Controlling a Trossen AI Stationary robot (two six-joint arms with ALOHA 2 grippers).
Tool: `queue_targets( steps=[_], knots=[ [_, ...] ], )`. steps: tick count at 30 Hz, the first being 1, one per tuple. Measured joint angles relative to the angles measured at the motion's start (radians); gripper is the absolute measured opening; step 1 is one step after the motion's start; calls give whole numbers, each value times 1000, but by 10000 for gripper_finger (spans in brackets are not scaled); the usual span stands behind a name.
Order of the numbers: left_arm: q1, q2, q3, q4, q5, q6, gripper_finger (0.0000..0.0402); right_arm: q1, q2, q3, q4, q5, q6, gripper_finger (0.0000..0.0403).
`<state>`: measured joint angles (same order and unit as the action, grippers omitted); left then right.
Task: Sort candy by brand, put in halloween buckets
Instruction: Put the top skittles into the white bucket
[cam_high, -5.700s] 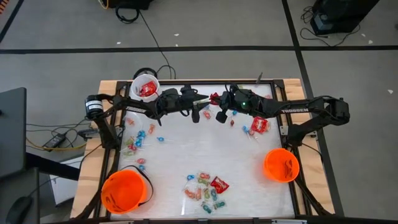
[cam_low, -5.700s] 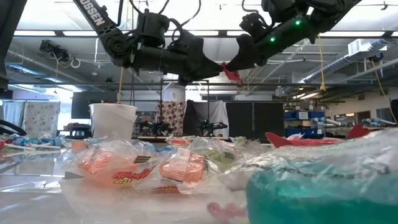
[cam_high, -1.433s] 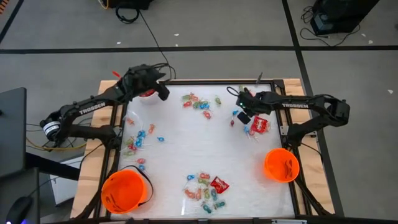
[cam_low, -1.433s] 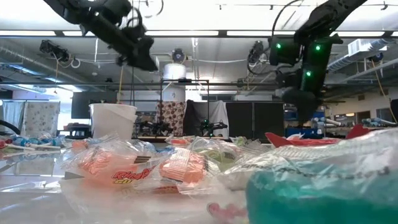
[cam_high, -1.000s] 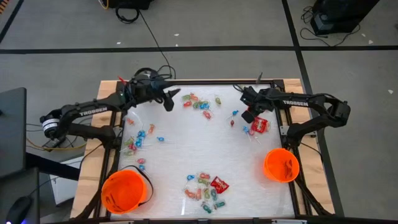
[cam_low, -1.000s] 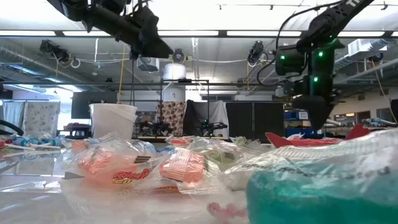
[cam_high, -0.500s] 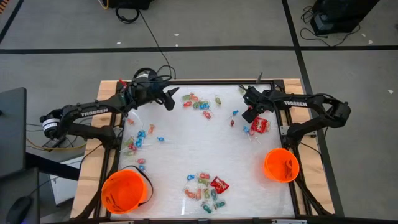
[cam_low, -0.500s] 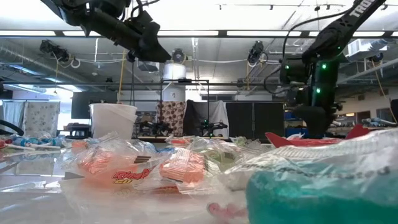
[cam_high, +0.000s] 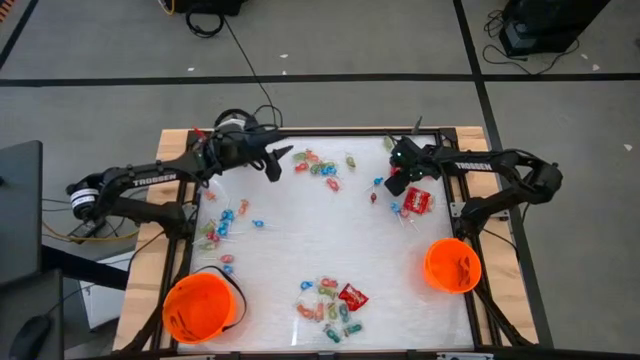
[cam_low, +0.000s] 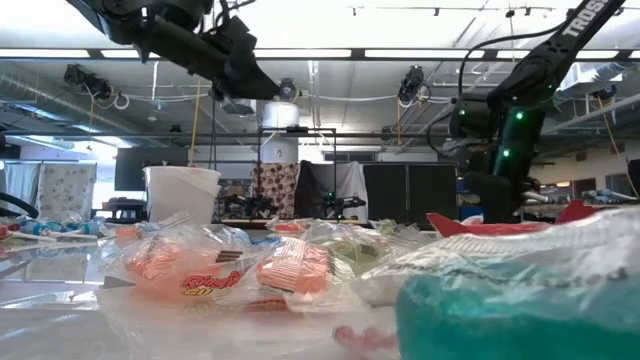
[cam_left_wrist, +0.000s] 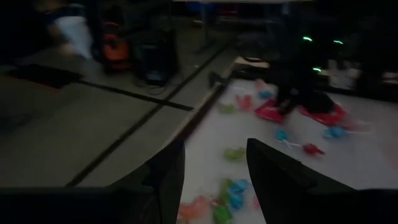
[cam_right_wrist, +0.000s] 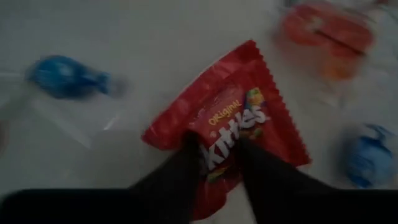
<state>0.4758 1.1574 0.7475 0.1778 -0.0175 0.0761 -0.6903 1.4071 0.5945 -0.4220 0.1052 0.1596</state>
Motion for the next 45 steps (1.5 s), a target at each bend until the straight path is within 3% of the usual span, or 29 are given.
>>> queue_targets(
  steps=[2, 3, 7, 11, 16, 21, 26, 35, 39, 45],
  knots=[
    [-1, 19, 0, 14, 27, 0, 177, 0, 0, 0, 13, -41, -17, 39],
    [0, 28, 0, 19, 32, 0, 177, 1, 0, 0, 25, -63, -32, 28],
    [0, 78, 0, 49, 54, 1, 177, 11, -5, 1, 78, -140, -18, 35],
    [-1, 145, 0, 113, 161, 25, 177, 61, -45, 8, 202, -225, -29, 26],
    [-9, 241, 0, 292, 217, -52, 177, 158, -93, 9, 370, -280, -88, 23],
    [-26, 323, 0, 497, 220, -166, 177, 275, -132, 10, 447, -146, -213, 35],
    [-44, 396, 2, 598, 331, -190, 177, 386, -142, 10, 508, 32, -372, 29],
    [-70, 483, 91, 581, 405, -243, 179, 529, -143, 10, 693, 212, -651, 30],
    [-80, 526, 141, 551, 488, -250, 190, 566, -143, 10, 752, 285, -702, 31],
    [-105, 574, 190, 561, 501, -236, 214, 580, -144, 11, 759, 297, -713, 31]
  ],
)
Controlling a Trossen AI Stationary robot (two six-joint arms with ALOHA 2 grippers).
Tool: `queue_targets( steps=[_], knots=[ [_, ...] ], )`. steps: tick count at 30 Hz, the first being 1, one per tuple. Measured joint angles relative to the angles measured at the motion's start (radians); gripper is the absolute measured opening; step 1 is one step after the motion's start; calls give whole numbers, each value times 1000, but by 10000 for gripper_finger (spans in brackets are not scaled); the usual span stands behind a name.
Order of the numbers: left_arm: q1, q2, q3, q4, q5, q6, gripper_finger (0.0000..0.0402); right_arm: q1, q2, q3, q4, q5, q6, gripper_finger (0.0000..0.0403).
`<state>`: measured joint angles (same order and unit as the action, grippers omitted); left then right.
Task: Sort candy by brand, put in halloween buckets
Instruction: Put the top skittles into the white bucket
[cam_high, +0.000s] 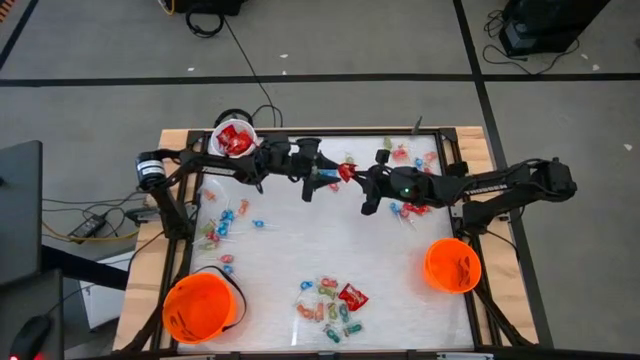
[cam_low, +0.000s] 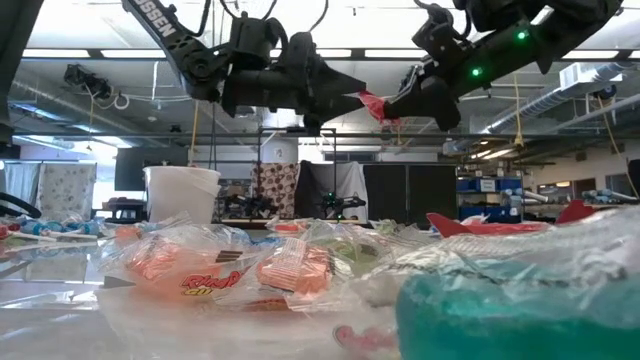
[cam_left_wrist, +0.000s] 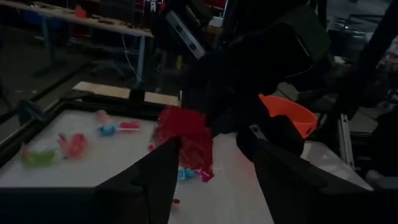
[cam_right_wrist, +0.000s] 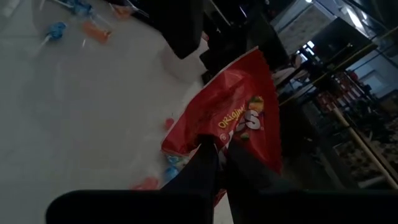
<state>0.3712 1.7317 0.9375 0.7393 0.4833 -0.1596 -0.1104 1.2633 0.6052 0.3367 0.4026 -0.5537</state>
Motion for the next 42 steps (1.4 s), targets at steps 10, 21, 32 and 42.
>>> queue_targets(
  steps=[10, 21, 32, 42],
  knots=[
    [2, 5, 18, -10, -31, -33, 97, 0, -1, 1, 5, -3, 0, 31],
    [32, -3, 18, -27, -39, -24, 4, 0, -1, 6, -34, 141, 234, 52],
    [139, -91, 17, -279, -127, 68, 2, -30, -1, -2, -446, 187, 601, 102],
    [140, -117, 18, -325, -191, 103, 18, -76, 10, 1, -440, 61, 661, 97]
  ],
)
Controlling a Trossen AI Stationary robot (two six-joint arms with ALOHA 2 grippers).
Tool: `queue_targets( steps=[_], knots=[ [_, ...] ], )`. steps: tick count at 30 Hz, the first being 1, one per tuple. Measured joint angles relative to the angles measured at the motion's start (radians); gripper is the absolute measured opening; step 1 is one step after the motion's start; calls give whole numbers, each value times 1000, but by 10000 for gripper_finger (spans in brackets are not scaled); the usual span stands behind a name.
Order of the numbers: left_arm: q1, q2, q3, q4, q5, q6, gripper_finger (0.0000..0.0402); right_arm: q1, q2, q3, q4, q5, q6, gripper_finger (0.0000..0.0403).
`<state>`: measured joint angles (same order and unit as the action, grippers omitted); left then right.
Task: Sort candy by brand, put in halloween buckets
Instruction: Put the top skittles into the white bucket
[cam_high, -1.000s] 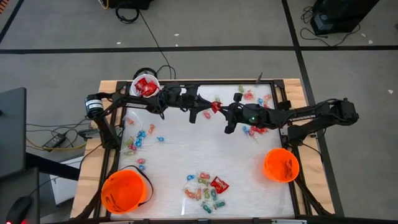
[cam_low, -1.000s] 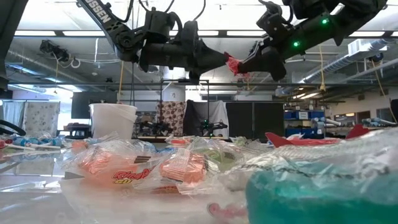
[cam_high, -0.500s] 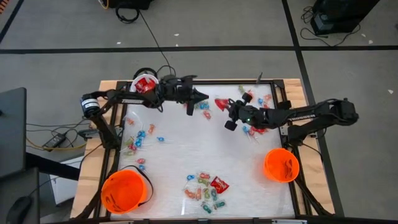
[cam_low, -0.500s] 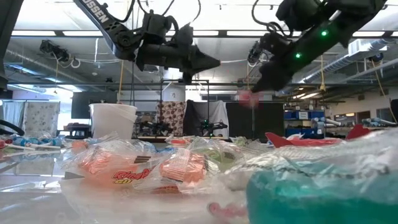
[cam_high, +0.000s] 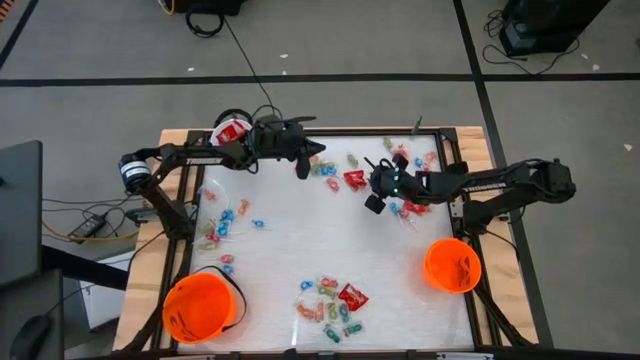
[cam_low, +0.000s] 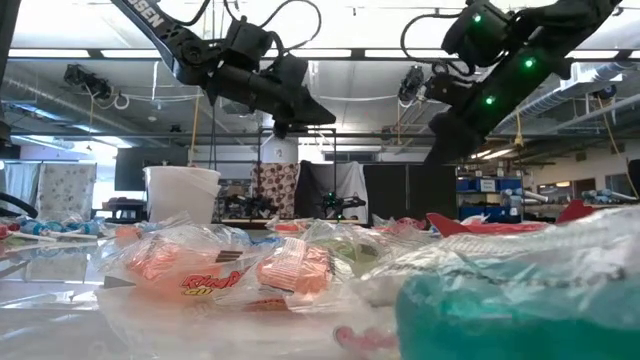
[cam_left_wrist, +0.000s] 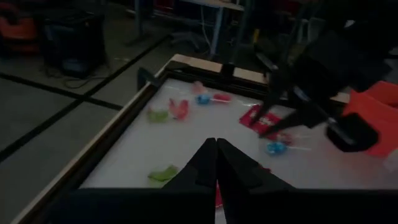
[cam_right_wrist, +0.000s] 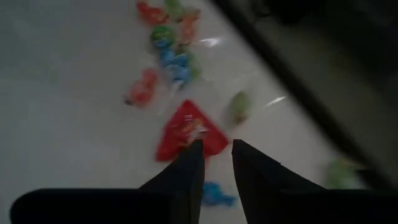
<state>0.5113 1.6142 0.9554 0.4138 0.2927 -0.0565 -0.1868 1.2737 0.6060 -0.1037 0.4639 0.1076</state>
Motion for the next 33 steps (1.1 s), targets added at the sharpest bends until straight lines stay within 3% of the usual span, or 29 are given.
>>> queue_targets(
  steps=[11, 17, 22, 27, 33],
  knots=[
    [12, 0, 0, 91, 0, 21, 73, -132, 202, 0, 183, -251, -20, 160],
    [12, 0, 0, 90, 0, 79, 105, -153, 305, 0, 226, -251, -36, 177],
    [12, 0, 0, 59, 0, 79, 118, -170, 360, 0, 268, -249, -49, 135],
    [13, 1, 0, 14, -1, 110, 118, -168, 345, 0, 267, -266, -110, 23],
    [6, 1, 0, 15, -1, 72, 118, -112, 269, 0, 321, -225, -175, 13]
  ],
)
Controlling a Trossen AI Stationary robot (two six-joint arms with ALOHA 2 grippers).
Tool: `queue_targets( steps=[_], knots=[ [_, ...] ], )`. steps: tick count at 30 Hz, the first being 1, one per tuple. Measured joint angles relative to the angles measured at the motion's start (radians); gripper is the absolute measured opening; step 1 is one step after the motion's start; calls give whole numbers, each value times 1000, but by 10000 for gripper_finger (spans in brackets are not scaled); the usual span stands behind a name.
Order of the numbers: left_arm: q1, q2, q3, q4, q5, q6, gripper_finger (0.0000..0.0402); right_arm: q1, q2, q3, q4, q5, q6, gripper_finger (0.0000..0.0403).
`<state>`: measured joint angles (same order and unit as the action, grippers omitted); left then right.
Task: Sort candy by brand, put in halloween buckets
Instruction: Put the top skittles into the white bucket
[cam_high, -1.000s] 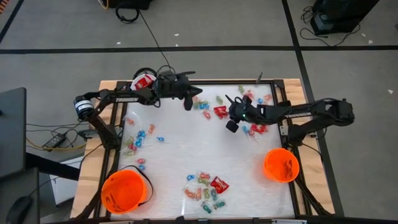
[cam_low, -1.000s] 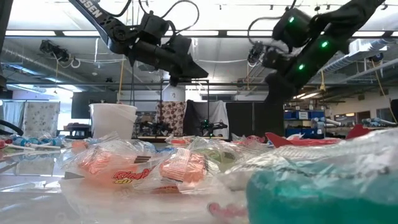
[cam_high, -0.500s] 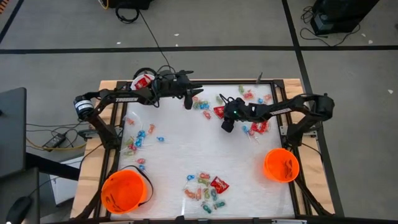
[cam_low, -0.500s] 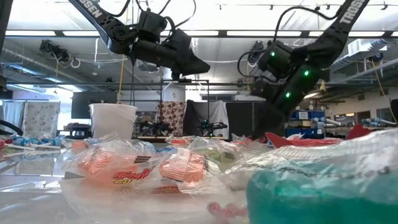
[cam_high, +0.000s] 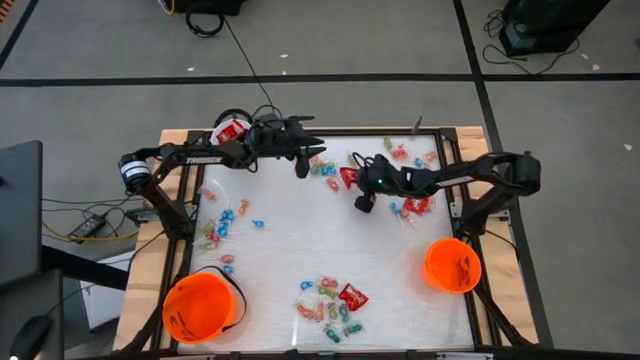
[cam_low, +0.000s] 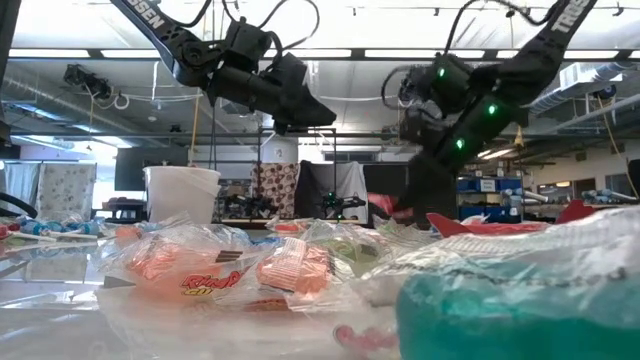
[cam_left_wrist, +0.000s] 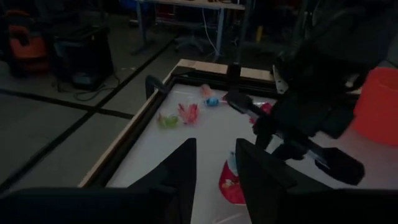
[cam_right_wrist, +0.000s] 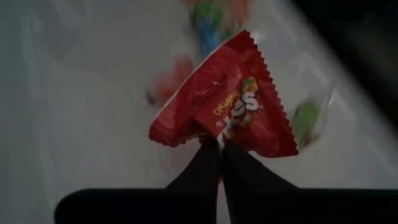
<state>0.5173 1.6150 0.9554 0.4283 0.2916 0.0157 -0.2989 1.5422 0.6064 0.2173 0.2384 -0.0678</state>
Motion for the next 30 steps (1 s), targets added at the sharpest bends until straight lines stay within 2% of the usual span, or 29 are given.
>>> queue_targets(
  steps=[10, 17, 22, 25, 30],
  knots=[
    [-48, 0, 0, 8, 0, -104, 123, 106, -84, 0, 180, 144, -193, 13],
    [-85, 1, 1, 32, 1, -102, 183, 129, -84, 0, 267, 221, -251, 12],
    [-86, 1, 1, 30, 0, -125, 232, 142, -84, 0, 311, 238, -309, 12],
    [-81, 1, 1, 28, -14, -156, 242, 151, -84, 0, 367, 262, -359, 12],
    [-80, 1, 1, 42, -2, -154, 235, 162, -84, 0, 432, 267, -427, 12]
  ],
)
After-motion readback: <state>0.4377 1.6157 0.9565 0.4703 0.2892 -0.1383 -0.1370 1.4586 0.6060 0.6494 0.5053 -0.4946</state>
